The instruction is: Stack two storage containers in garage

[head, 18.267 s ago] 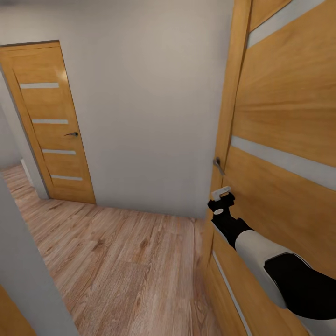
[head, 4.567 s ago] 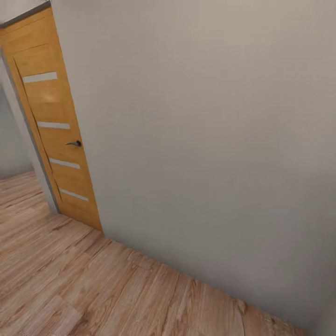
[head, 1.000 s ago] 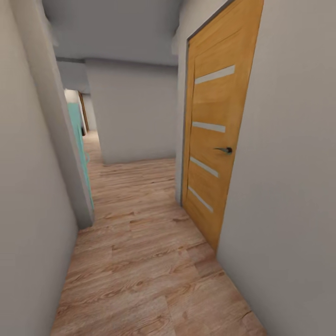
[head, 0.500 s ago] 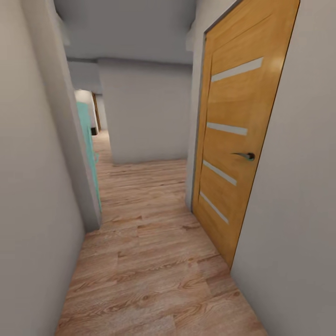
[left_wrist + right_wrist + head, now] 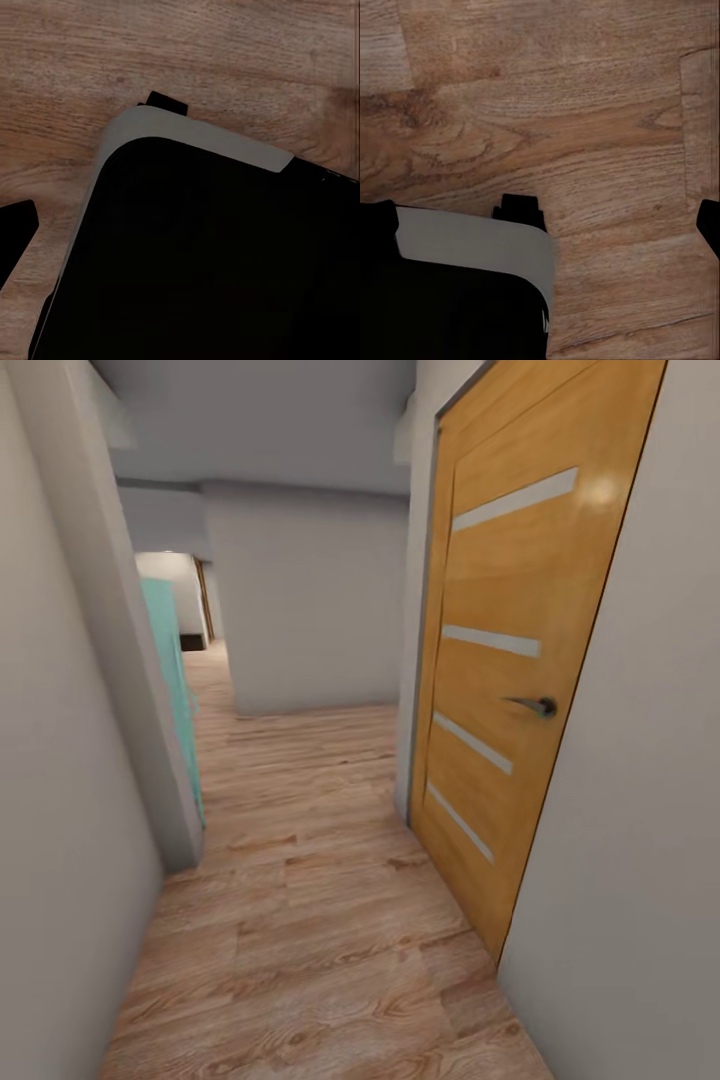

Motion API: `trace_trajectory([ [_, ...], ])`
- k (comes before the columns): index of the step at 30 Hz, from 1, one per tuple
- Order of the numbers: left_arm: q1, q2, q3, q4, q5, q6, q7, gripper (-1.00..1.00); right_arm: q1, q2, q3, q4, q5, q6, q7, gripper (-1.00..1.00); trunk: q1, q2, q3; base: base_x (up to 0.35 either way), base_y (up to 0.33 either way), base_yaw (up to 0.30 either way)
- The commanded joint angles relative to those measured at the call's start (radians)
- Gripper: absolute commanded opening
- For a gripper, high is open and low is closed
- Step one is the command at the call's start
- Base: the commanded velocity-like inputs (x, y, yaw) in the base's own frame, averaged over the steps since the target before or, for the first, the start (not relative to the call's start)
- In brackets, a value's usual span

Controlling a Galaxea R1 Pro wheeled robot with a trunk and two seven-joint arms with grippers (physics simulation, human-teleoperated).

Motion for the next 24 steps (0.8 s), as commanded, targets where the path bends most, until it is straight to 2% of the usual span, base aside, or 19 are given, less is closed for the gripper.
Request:
trace_trajectory([
  [1, 0.0, 0.0, 0.002, 0.0, 0.001, -0.002, 0.0, 1.0, -0.001, 0.0, 0.007, 0.003, 0.006, -0.005, -0.003, 1.0, 0.0, 0.0, -0.001, 0.292, -0.16, 0.014],
  [7, 0.0, 0.0, 0.003, 0.0, 0.001, -0.002, 0.0, 1.0, -0.001, -0.004, 0.006, 0.003, 0.006, -0.006, -0.003, 1.0, 0.0, 0.0, -0.001, 0.291, -0.162, 0.182],
  [24, 0.0, 0.0, 0.003, 0.001, 0.002, -0.003, 0.0, 1.0, -0.001, -0.004, 0.007, 0.003, 0.013, -0.006, -0.003, 1.0, 0.0, 0.0, -0.007, 0.297, -0.143, 0.263],
])
